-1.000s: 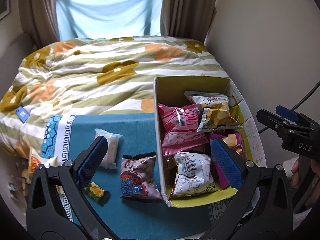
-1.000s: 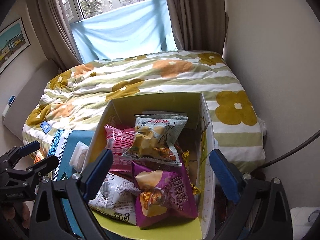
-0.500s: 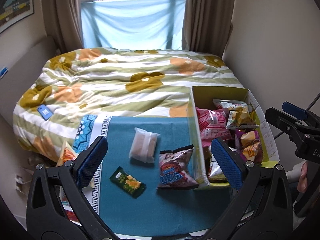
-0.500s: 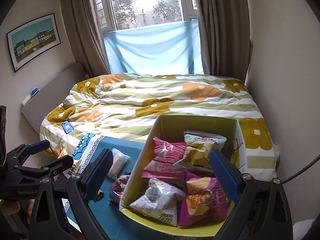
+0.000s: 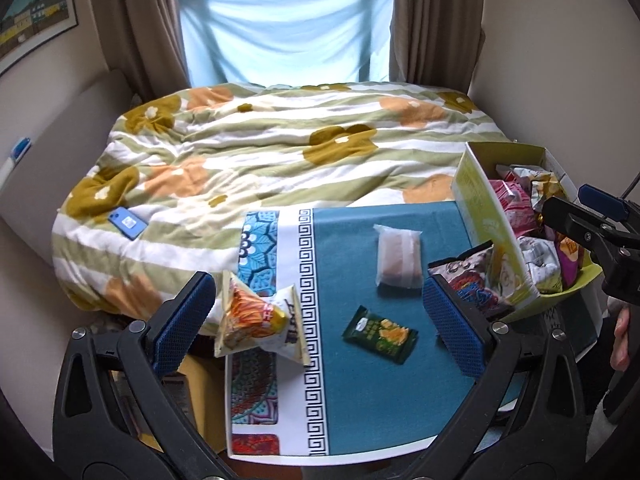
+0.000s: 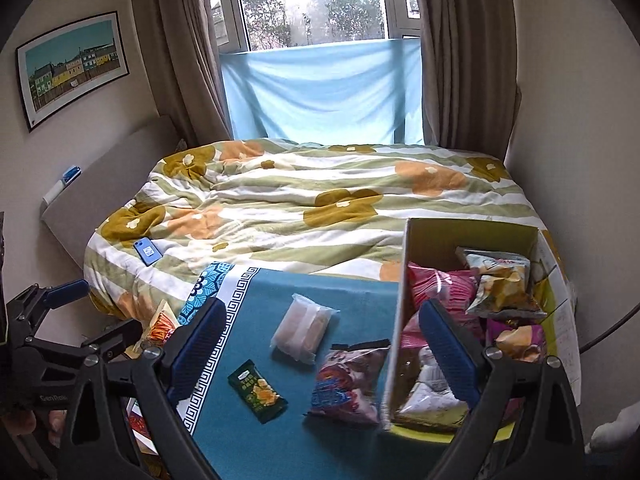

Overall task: Organize snacks
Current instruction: 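Move both tools back over the cloth toward the remaining snacks, then grasp the orange fries bag with the left gripper while the right grasps the green cracker packet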

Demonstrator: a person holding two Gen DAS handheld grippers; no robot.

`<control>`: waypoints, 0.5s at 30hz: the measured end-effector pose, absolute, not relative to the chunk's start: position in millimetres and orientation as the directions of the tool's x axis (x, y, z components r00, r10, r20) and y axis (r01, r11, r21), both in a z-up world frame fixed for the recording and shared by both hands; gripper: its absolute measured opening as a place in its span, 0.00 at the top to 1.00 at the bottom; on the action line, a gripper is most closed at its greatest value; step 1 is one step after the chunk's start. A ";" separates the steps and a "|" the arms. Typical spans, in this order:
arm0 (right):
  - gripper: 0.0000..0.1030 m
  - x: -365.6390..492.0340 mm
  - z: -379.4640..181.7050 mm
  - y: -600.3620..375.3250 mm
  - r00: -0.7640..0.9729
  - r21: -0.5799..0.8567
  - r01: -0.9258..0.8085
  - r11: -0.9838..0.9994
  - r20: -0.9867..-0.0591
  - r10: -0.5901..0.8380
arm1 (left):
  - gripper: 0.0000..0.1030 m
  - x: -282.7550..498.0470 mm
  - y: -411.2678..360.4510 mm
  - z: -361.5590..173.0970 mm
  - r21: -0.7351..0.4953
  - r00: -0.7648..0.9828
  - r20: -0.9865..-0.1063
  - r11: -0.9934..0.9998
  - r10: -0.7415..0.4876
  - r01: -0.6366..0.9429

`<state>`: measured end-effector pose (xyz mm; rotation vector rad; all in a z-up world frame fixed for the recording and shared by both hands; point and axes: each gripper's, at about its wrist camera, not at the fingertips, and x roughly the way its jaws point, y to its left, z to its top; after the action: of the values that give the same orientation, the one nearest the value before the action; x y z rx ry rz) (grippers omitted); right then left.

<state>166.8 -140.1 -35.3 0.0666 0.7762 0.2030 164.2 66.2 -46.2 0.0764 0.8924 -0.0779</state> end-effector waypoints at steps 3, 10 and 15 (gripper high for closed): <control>0.07 161.6 -43.2 -113.6 0.693 0.154 -0.143 0.978 -0.690 0.210 | 0.01 167.2 98.7 -59.1 0.016 0.596 -0.800 0.992 -0.062 0.125; 0.07 152.5 -79.2 -69.0 0.668 0.175 -0.063 0.982 -0.724 0.172 | 0.01 186.4 154.9 -103.5 -0.023 0.514 -0.850 0.983 -0.114 0.180; 0.07 148.8 -110.3 -49.1 0.647 0.181 -0.019 0.983 -0.747 0.150 | 0.01 205.4 167.5 -147.3 -0.068 0.435 -0.885 0.971 -0.165 0.230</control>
<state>148.8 -49.1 -110.3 0.1627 0.8627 0.0969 205.4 167.5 -147.3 0.0659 1.0931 -0.2461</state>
